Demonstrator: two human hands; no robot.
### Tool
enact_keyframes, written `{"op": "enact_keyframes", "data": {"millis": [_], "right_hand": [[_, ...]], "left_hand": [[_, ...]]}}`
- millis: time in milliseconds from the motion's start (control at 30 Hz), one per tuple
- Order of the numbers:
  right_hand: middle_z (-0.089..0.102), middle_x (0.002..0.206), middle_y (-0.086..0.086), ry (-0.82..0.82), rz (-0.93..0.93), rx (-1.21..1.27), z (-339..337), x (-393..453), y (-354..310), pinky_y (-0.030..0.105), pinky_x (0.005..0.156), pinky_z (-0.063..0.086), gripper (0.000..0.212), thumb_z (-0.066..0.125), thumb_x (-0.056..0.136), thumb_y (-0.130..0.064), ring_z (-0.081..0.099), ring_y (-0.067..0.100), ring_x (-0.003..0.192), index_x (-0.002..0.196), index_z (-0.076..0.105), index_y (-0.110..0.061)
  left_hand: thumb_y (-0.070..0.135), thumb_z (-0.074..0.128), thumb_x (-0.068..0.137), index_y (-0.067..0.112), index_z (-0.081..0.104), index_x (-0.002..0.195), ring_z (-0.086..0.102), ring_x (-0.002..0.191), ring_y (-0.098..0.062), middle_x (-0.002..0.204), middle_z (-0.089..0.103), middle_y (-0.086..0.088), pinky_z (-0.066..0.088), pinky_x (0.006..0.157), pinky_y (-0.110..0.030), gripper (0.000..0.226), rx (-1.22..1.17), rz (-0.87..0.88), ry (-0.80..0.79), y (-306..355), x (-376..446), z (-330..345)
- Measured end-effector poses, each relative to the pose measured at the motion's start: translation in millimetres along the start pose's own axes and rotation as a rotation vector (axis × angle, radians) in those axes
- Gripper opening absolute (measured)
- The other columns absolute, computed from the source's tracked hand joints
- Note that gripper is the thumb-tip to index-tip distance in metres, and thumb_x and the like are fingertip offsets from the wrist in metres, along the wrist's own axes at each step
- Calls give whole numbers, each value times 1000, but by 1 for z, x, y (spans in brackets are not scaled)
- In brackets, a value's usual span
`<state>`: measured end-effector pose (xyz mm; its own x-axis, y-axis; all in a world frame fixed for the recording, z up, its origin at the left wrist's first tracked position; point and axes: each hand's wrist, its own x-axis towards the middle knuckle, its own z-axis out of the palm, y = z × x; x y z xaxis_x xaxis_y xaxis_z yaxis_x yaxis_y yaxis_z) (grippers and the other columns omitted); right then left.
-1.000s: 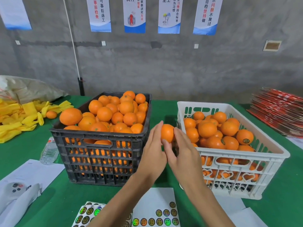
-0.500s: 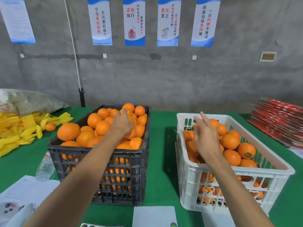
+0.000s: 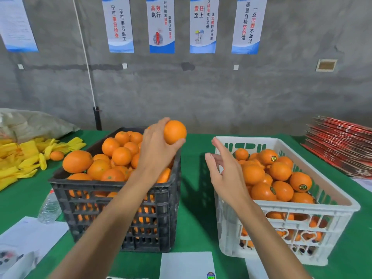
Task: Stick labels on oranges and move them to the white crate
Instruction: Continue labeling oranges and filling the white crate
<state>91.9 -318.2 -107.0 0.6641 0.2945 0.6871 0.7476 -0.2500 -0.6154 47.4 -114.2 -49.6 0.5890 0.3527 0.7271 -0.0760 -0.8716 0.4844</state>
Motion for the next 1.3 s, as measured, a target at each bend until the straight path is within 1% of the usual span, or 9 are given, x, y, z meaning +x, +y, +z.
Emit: {"op": "enact_keyframes", "data": {"millis": [100, 233, 433, 533, 633, 800, 967, 1067, 1300], "right_hand": [[53, 145, -19, 34, 92, 198, 9, -23, -15, 15, 94, 50, 69, 47, 96, -66, 62, -7, 114, 154, 38, -30], [70, 105, -33, 113, 228, 250, 21, -82, -8, 9, 79, 52, 70, 54, 90, -71, 68, -7, 96, 144, 55, -26], [73, 95, -21, -30, 472, 71, 37, -158, 34, 17, 80, 56, 66, 60, 89, -64, 68, -7, 89, 143, 58, -26], [73, 104, -18, -222, 504, 49, 33, -182, 55, 12, 80, 52, 49, 60, 97, -50, 66, -9, 91, 139, 62, -23], [72, 112, -14, -455, 391, -162, 21, -207, 75, 32, 93, 54, 30, 55, 101, -46, 66, 3, 103, 121, 69, -28], [40, 158, -8, -654, 259, -477, 19, -238, 89, 30, 119, 29, 68, 48, 96, -68, 35, 13, 143, 146, 55, -22], [68, 124, 1, -509, 93, -593, 18, -239, 87, 37, 90, 55, 45, 69, 90, -55, 63, 23, 109, 115, 78, -19], [65, 91, -5, -408, 6, -598, 23, -239, 88, 31, 65, 52, 25, 80, 84, -42, 62, 17, 81, 93, 82, -19], [58, 82, -5, -360, 103, -444, 26, -239, 81, 31, 68, 50, 14, 79, 88, -33, 55, 15, 76, 94, 83, -21]], "left_hand": [[37, 83, 81, 11, 54, 142, 50, 122, -27, 137, 59, -6, 38, 104, -34, 72, -15, 91, 10, 31, -56, 0], [34, 77, 87, 7, 53, 142, 50, 120, -27, 138, 56, -7, 45, 101, -35, 65, 7, 136, -24, 38, -134, 21], [28, 73, 92, 7, 39, 152, 39, 130, -26, 149, 45, -7, 39, 105, -32, 72, -61, -108, -303, 6, -229, 69], [30, 68, 96, 12, 34, 155, 34, 132, -22, 152, 40, -2, 33, 110, -31, 70, -105, -256, -430, -14, -261, 88], [34, 67, 96, 14, 33, 153, 35, 131, -22, 150, 40, -2, 31, 110, -31, 69, -88, -317, -520, -33, -281, 98], [32, 64, 99, 10, 31, 152, 42, 127, -24, 146, 39, -7, 36, 106, -31, 66, -122, -364, -490, -42, -296, 102], [33, 60, 100, 8, 27, 154, 39, 136, -22, 152, 34, -8, 33, 111, -27, 67, -98, -311, -497, -43, -299, 105], [37, 59, 100, 9, 25, 155, 39, 137, -20, 154, 32, -7, 33, 111, -25, 70, -99, -315, -488, -45, -300, 107], [40, 60, 98, 10, 28, 153, 42, 137, -20, 152, 36, -6, 34, 108, -22, 71, -80, -294, -453, -49, -303, 108]]}}
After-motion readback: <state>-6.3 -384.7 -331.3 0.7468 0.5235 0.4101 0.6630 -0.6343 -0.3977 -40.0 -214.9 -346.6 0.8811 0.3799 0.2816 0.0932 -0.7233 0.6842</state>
